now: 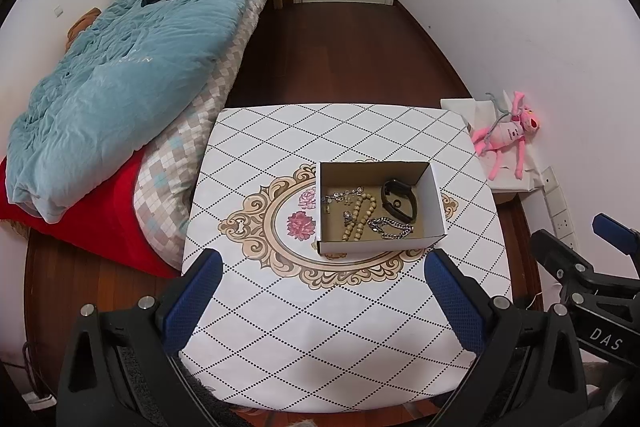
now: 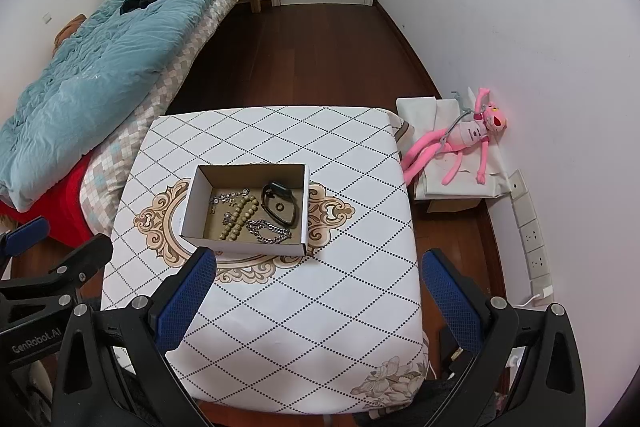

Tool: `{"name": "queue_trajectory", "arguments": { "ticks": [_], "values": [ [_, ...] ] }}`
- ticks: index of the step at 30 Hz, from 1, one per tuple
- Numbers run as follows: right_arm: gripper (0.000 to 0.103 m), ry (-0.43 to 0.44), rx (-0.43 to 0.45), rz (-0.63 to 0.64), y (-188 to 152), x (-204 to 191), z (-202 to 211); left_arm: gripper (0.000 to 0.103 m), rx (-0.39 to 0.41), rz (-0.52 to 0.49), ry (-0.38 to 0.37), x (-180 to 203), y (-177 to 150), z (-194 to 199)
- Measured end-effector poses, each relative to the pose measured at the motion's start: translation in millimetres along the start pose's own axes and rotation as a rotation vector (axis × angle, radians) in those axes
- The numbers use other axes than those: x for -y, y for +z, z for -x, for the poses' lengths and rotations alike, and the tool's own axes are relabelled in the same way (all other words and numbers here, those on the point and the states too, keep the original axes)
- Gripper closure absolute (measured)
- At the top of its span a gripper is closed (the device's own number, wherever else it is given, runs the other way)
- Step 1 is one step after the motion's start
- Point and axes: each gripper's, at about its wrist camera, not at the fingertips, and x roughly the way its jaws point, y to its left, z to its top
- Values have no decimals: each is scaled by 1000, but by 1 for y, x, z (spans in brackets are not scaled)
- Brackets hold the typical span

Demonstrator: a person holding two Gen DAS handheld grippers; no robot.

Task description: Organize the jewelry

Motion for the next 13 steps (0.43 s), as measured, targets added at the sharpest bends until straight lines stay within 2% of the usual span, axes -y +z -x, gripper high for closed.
{"name": "queue_trajectory", "arguments": {
  "ticks": [13],
  "values": [
    [0, -3, 0, 2, -1, 1, 2, 0, 8, -3, -8, -1, -1, 1]
  ]
}}
